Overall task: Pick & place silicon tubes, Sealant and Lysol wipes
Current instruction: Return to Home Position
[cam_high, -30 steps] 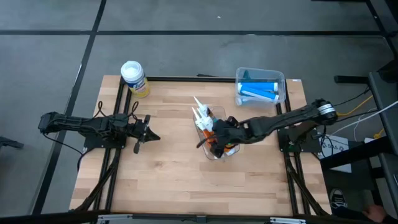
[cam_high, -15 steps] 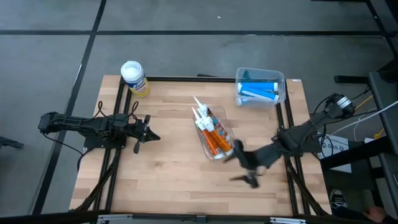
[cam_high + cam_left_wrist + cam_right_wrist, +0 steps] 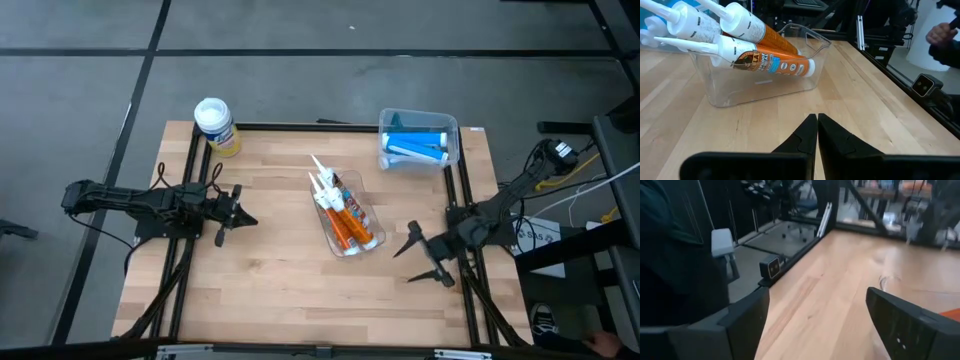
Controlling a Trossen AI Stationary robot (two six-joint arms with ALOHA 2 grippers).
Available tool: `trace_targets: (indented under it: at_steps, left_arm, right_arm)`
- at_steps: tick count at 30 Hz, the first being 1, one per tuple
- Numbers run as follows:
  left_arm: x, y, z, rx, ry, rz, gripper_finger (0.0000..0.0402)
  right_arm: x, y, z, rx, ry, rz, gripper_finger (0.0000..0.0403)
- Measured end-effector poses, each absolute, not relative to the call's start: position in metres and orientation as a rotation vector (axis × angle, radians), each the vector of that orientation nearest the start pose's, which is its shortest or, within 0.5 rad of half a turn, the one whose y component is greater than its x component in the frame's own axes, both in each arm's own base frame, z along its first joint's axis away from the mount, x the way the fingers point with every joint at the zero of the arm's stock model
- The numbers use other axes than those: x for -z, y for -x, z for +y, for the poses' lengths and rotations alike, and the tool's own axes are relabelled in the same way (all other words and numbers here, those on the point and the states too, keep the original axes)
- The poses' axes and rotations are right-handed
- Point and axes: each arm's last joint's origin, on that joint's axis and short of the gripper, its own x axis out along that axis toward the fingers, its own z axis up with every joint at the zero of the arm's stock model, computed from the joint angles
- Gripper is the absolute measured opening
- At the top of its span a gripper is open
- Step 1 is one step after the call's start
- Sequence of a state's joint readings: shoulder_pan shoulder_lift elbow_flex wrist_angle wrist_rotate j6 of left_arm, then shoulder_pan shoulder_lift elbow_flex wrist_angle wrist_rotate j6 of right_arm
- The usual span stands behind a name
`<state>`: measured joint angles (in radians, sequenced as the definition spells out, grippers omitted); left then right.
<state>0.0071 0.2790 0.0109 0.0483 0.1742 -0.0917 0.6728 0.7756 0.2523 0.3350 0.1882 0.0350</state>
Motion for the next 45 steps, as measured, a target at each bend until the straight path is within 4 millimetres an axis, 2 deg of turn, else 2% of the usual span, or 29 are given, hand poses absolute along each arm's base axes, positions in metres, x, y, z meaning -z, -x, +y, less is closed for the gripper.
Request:
trace_targets:
  at_steps: [5, 17, 26, 28, 36, 40, 45]
  left_arm:
    - [-0.148, -0.112, -0.004, 0.156, 0.111, 0.227, 0.001]
    - [-0.148, -0.112, -0.004, 0.156, 0.111, 0.227, 0.0011]
    - [-0.148, -0.112, -0.004, 0.156, 0.111, 0.227, 0.0012]
    - [-0.148, -0.112, -0.004, 0.156, 0.111, 0.227, 0.0012]
    - [-0.148, -0.112, -0.004, 0.156, 0.111, 0.227, 0.0009]
    - [-0.148, -0.112, -0.004, 0.156, 0.111, 0.227, 0.0013]
    - [-0.148, -0.112, -0.004, 0.156, 0.111, 0.227, 0.0009]
  right_arm:
    - [-0.183, -0.119, 0.09, -0.507, 0.074, 0.087, 0.0331]
    - [-0.165, -0.097, 0.073, -0.549, 0.115, -0.006, 0.0331]
    - [-0.166, -0.081, 0.06, -0.543, 0.172, -0.018, 0.0331]
    - [-0.17, -0.078, 0.058, -0.544, 0.174, -0.063, 0.0331]
    - [-0.172, -0.079, 0.054, -0.475, 0.273, -0.104, 0.0331]
    - [-0.172, -0.083, 0.048, -0.391, 0.264, -0.093, 0.0331]
    - [-0.17, -0.087, 0.044, -0.419, 0.258, -0.107, 0.0331]
